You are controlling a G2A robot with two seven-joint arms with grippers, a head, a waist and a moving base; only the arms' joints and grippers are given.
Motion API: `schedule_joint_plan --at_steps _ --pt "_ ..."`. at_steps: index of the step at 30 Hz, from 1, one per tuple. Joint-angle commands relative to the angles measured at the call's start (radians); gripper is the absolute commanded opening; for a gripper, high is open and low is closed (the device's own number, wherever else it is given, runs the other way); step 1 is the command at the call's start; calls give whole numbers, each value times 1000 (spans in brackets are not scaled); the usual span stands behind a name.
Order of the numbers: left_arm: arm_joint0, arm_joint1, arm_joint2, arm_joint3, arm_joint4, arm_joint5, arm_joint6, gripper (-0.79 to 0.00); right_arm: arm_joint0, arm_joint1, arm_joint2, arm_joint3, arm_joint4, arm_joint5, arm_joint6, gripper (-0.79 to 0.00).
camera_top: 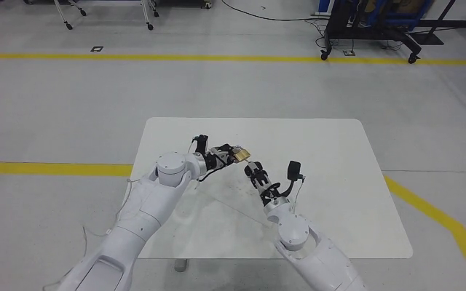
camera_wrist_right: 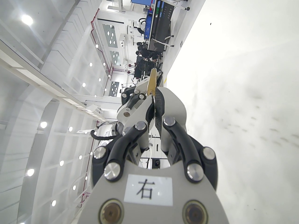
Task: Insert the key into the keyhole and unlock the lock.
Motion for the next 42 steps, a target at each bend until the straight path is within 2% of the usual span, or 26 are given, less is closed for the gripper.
schedule_joint_plan --at_steps 1,12,22,36,38,39,42 --pt "2 -1 -2 -1 -1 -7 -5 -785 -1 -3 1 -4 -2 16 -1 -785" --pt "17 1 2 -22 69 -76 -22 -785 -15 -15 10 -29 -27 61 -10 -785" --pt "22 1 4 -32 112 -88 -23 -785 -32 -24 23 -56 -53 117 -18 -785" --pt "28 -1 3 -38 150 -101 -36 -785 -35 -39 36 -59 -73 136 -10 -785" --pt "29 -2 -1 -36 139 -96 -38 -785 -37 -40 40 -59 -73 131 -8 -536" --pt "28 -2 -3 -34 134 -93 -41 -785 -38 -41 42 -60 -73 130 -8 -480" --pt "26 -3 -7 -31 125 -85 -44 -785 -43 -43 50 -63 -75 124 -7 -425"
